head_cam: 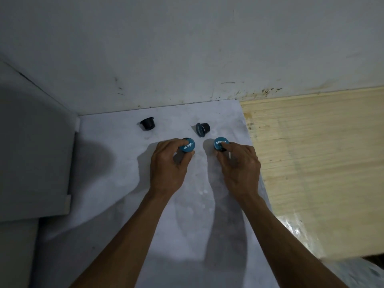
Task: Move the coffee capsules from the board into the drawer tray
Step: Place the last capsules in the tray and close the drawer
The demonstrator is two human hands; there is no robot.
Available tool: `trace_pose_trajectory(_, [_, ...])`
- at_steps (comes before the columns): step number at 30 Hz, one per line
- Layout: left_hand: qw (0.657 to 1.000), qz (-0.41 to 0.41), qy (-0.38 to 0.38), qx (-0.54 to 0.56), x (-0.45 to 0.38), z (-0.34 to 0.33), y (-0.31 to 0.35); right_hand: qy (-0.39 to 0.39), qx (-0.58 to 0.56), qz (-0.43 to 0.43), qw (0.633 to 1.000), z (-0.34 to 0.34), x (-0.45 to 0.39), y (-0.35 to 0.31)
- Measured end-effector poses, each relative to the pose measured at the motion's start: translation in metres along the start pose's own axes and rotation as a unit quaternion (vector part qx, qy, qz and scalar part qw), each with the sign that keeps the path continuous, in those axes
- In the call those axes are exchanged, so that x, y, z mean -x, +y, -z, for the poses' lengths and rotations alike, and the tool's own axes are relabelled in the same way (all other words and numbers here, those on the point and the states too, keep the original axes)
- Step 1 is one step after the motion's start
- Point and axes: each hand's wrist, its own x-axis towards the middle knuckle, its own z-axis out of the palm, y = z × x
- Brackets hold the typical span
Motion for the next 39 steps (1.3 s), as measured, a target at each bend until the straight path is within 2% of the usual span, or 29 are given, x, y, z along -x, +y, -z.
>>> trace_pose_trajectory(9, [0.998, 0.002, 0.063, 0.014, 0.043, 0.083, 0.053, 0.006, -0.094, 0.043, 0.995, 0.042, 0.012, -0.085])
trace_pose_trajectory(14, [0.995, -0.011, 0.092, 0.025, 0.075, 0.153, 0.087, 0.000, -0.129, 0.082, 0.988, 0.062, 0.030, -0.151])
trace_pose_trajectory(20, [0.991, 0.018, 0.132, 0.032, 0.115, 0.251, 0.096, -0.032, -0.174, 0.084, 0.981, 0.071, 0.073, -0.239])
trace_pose_trajectory(26, [0.992, 0.035, 0.117, 0.020, 0.186, 0.374, 0.052, -0.074, -0.193, 0.084, 0.975, 0.054, 0.149, -0.327])
trace_pose_trajectory(32, [0.986, 0.120, 0.109, -0.023, 0.241, 0.487, -0.012, -0.119, -0.178, 0.088, 0.973, 0.018, 0.221, -0.396])
trace_pose_trajectory(39, [0.982, 0.156, 0.079, -0.066, 0.213, 0.536, -0.071, -0.161, -0.151, 0.051, 0.974, -0.030, 0.235, -0.443])
